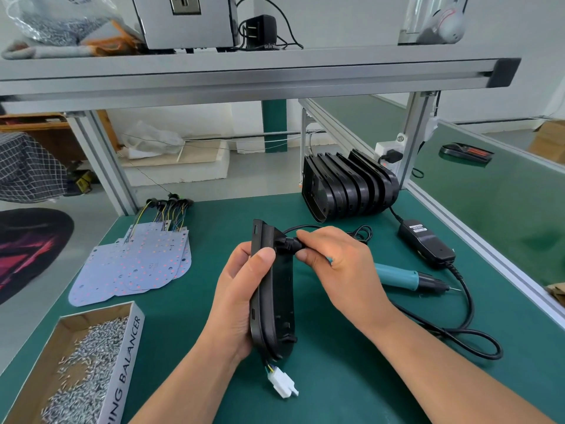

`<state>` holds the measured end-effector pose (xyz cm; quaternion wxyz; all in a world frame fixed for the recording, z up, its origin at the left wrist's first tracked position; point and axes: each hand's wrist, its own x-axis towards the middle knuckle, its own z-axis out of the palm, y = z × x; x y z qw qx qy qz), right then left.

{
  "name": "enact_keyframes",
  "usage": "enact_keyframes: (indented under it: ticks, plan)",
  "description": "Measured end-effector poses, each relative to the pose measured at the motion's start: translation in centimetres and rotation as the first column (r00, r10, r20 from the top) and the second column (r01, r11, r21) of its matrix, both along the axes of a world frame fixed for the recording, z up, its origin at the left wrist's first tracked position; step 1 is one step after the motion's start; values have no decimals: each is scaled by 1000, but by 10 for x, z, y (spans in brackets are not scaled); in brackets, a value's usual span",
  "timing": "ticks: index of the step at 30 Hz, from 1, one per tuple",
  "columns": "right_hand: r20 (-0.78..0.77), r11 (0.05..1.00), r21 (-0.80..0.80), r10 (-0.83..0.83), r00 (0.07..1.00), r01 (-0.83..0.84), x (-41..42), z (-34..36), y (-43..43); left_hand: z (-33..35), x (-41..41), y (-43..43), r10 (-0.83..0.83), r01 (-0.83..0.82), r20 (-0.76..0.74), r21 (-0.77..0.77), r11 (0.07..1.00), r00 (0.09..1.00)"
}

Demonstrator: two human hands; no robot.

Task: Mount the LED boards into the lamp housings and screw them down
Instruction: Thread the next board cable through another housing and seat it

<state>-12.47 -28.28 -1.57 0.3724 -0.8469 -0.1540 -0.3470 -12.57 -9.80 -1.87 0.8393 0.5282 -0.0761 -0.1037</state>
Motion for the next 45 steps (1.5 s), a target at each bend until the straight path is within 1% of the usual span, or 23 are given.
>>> enact_keyframes:
  ticks: [2,3,6,7,9,13,15,19,21,23,25,27,29,31,36,39,45]
  plan:
    - [-80,999,27,19,997,-17,-1,1,-3,1,0,0,9,-9,-6,-6,1000,1000]
    - [-130,997,71,33,991,-24,-2,1,-5,1,0,0,11,-11,-4,-10,1000,1000]
    - [-280,949,314,130,951,-37,-1,3,-8,1,0,0,20,-20,16,-2,1000,1000]
    - [-301,934,354,149,942,-35,0,2,-7,1,0,0,24,-24,20,4,1000,1000]
    - [-317,932,361,142,938,-19,2,1,-6,2,0,0,29,-29,16,6,1000,999]
    - [-302,950,310,125,945,-27,1,1,-4,1,2,-1,32,-32,27,7,999,999]
    - [-246,970,238,100,964,-40,1,1,-3,1,2,-1,18,-19,31,15,1000,999]
    - [-70,999,48,26,997,-23,1,-1,-3,0,3,0,-8,8,26,9,1000,1000]
    - [3,1000,2,6,1000,-6,2,-1,-2,0,2,0,-6,5,26,10,1000,1000]
    - [41,1000,-17,2,999,-1,2,-1,-1,0,2,-1,-5,4,28,14,1000,1000]
    - [-6,999,41,20,1000,-20,2,-1,-1,0,1,-1,-6,5,29,18,1000,1000]
    - [-127,988,150,57,990,-38,0,1,-2,1,2,0,-8,8,24,17,1000,1000]
    - [-223,984,173,77,972,-38,-1,1,-2,0,3,1,-11,11,18,21,1000,1000]
    - [-264,978,201,106,959,-53,0,1,-3,1,3,1,-14,14,6,23,1000,1000]
    - [-229,962,264,135,964,-72,1,4,0,1,3,1,-18,18,-16,9,1000,1000]
    - [-234,955,290,131,963,-60,0,0,2,0,3,0,-10,11,-18,11,1000,1000]
    - [-220,922,378,177,959,-83,0,-4,7,1,5,0,-6,6,-11,11,1000,1000]
